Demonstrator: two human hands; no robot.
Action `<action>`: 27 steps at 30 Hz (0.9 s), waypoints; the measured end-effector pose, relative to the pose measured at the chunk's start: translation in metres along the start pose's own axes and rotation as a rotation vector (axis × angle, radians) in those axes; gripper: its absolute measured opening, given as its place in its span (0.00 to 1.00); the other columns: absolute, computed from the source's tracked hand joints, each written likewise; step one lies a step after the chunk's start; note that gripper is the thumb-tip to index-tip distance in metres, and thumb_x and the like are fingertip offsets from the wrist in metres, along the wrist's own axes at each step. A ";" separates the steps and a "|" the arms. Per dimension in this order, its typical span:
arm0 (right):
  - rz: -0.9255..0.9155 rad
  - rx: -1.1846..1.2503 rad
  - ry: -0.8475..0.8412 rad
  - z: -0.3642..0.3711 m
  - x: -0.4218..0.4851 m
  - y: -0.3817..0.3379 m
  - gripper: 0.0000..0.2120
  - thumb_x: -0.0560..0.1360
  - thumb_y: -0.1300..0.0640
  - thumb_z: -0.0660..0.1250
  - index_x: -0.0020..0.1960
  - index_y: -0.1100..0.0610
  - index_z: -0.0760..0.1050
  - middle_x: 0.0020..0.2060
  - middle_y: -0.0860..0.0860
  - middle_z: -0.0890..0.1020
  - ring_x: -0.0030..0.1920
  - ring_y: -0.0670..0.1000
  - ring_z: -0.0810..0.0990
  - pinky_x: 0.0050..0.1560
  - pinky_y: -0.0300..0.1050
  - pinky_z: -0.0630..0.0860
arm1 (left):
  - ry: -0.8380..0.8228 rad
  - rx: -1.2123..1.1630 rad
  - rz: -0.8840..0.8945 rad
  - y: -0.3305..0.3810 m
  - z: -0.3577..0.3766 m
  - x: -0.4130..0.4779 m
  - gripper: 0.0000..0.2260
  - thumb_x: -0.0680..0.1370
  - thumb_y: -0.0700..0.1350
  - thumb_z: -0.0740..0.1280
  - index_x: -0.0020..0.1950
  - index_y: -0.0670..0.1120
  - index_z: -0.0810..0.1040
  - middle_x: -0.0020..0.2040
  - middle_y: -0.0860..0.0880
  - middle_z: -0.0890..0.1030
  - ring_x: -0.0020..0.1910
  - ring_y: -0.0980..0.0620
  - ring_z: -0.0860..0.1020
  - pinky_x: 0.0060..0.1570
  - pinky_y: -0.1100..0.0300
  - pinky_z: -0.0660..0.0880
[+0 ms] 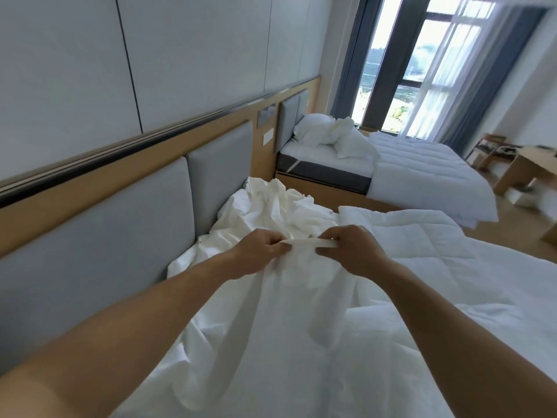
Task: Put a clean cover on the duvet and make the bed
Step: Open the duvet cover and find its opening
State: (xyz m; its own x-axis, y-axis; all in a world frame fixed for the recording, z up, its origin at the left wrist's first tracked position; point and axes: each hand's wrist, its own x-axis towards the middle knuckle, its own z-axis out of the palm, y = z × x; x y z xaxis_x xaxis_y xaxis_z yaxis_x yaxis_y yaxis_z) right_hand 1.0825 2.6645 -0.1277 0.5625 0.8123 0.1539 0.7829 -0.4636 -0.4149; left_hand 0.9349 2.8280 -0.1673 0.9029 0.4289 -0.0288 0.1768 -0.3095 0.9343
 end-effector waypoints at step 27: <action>0.064 0.124 0.091 0.027 -0.030 0.101 0.07 0.78 0.60 0.65 0.50 0.53 0.81 0.39 0.43 0.81 0.40 0.49 0.79 0.40 0.40 0.71 | -0.404 0.098 -0.266 0.028 0.023 0.001 0.05 0.63 0.42 0.66 0.31 0.49 0.82 0.34 0.54 0.80 0.37 0.54 0.77 0.40 0.66 0.74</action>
State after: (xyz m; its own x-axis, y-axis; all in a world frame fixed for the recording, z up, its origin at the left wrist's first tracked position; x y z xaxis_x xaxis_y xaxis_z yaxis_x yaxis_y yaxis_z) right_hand 1.1375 2.6025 -0.1989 0.6366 0.7445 0.2012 0.7089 -0.4620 -0.5329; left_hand 0.9497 2.7999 -0.1493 0.8979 0.1459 -0.4154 0.4401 -0.3205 0.8388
